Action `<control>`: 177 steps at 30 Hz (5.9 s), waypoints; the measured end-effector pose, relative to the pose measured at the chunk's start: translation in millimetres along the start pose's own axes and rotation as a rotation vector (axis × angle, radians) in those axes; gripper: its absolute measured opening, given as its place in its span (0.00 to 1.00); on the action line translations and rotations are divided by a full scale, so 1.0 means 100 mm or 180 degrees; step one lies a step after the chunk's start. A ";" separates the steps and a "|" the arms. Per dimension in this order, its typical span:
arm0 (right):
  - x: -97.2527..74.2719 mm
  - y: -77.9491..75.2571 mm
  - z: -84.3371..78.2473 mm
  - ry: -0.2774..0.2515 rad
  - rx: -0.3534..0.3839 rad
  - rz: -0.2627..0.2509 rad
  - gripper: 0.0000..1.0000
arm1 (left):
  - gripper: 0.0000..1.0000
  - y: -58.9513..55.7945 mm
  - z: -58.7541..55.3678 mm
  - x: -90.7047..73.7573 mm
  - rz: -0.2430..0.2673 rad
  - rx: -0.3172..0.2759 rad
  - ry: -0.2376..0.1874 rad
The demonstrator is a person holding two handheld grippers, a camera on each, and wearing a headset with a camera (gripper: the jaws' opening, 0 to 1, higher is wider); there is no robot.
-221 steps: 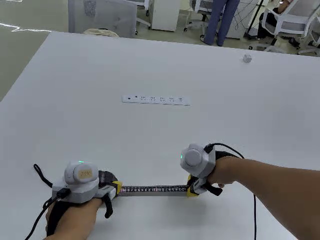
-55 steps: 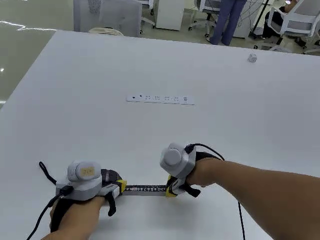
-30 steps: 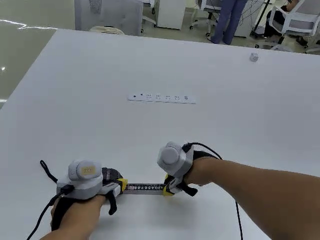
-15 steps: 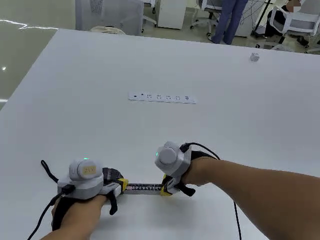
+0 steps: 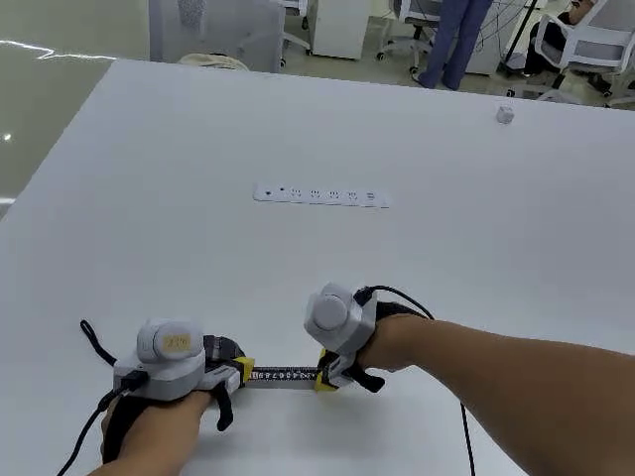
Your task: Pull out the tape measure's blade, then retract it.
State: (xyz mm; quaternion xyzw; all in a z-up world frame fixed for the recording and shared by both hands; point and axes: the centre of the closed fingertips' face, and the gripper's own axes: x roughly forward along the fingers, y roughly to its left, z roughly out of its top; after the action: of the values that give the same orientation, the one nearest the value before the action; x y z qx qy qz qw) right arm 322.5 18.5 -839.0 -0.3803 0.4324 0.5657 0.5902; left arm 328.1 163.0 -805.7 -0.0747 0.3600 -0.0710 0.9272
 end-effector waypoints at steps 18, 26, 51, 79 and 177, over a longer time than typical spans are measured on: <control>0.03 0.01 0.07 -0.0002 -0.0005 -0.0003 0.15 | 0.60 0.00 0.01 0.00 -0.0014 -0.0004 0.0014; 0.03 0.02 0.10 -0.0012 -0.0019 0.0004 0.15 | 0.60 0.00 0.01 0.00 -0.0019 -0.0004 0.0009; 0.07 0.04 0.21 -0.0067 -0.0036 0.0021 0.14 | 0.60 0.01 0.00 0.00 -0.0022 -0.0016 -0.0001; 0.12 0.06 0.32 -0.0125 -0.0049 0.0029 0.15 | 0.60 0.00 0.00 0.00 -0.0034 -0.0020 -0.0019; 0.27 0.14 0.77 -0.0394 -0.0114 0.0088 0.15 | 0.61 0.00 -0.01 0.02 -0.0088 -0.0074 0.0004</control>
State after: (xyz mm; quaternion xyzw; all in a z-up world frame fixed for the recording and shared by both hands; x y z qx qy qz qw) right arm 313.9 101.1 -838.2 -0.3491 0.3901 0.6038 0.6011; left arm 329.1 162.8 -807.3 -0.0904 0.3604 -0.0797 0.9250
